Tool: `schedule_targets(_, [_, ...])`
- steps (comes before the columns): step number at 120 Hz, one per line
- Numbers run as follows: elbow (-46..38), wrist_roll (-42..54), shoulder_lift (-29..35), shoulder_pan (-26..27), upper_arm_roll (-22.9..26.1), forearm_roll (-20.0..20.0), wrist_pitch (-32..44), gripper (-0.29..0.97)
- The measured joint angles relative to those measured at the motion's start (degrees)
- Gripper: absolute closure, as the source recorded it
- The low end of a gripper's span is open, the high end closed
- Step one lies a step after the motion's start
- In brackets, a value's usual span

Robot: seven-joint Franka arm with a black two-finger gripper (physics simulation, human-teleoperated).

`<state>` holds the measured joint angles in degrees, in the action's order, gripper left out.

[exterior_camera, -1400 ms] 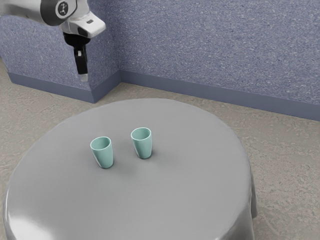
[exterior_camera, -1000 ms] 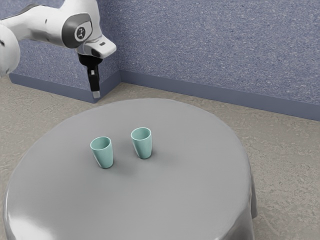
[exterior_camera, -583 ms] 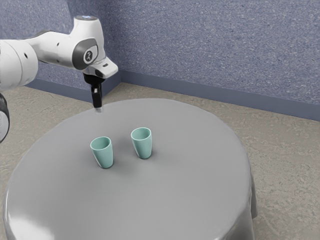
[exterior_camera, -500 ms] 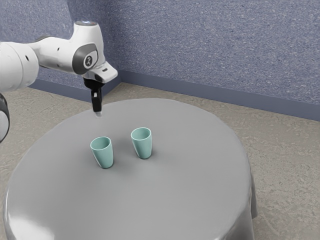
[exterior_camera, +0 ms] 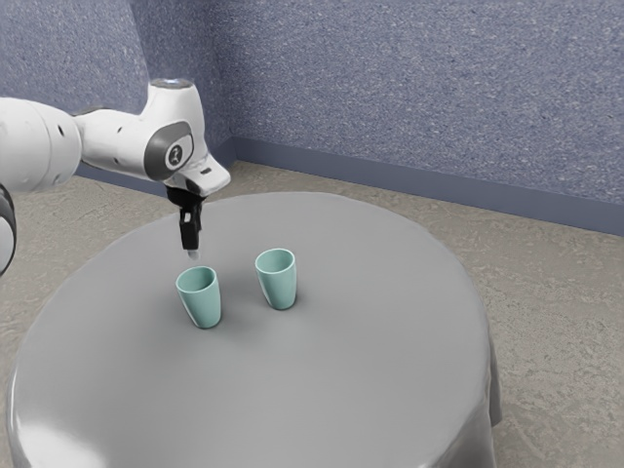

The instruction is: Place the left cup onto the right cup

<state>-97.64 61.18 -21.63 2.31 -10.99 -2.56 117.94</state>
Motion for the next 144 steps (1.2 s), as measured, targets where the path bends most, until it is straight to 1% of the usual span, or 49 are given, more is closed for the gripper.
schedule_targets(30, [-1.73, 0.36, -0.50, -0.02, 0.33, 0.01, 2.00, 0.00])
schedule_targets(60, [-2.05, 0.59, -2.31, -0.72, 0.74, -0.04, 3.12, 0.00])
schedule_targets(67, [-2.05, 0.62, -2.76, -0.89, 0.95, -0.05, 3.48, 0.07])
schedule_targets(91, [-2.05, 0.75, -3.86, -0.99, 1.21, -0.15, 4.60, 0.39])
schedule_targets(110, [-2.05, 0.69, -3.92, -0.99, 1.23, -0.15, 5.29, 0.60])
schedule_targets(125, [-2.05, 0.62, -3.82, -0.99, 1.23, -0.09, 5.57, 0.70])
schedule_targets(144, [-2.51, 0.28, -3.42, -1.00, 1.23, -0.08, 5.79, 0.75])
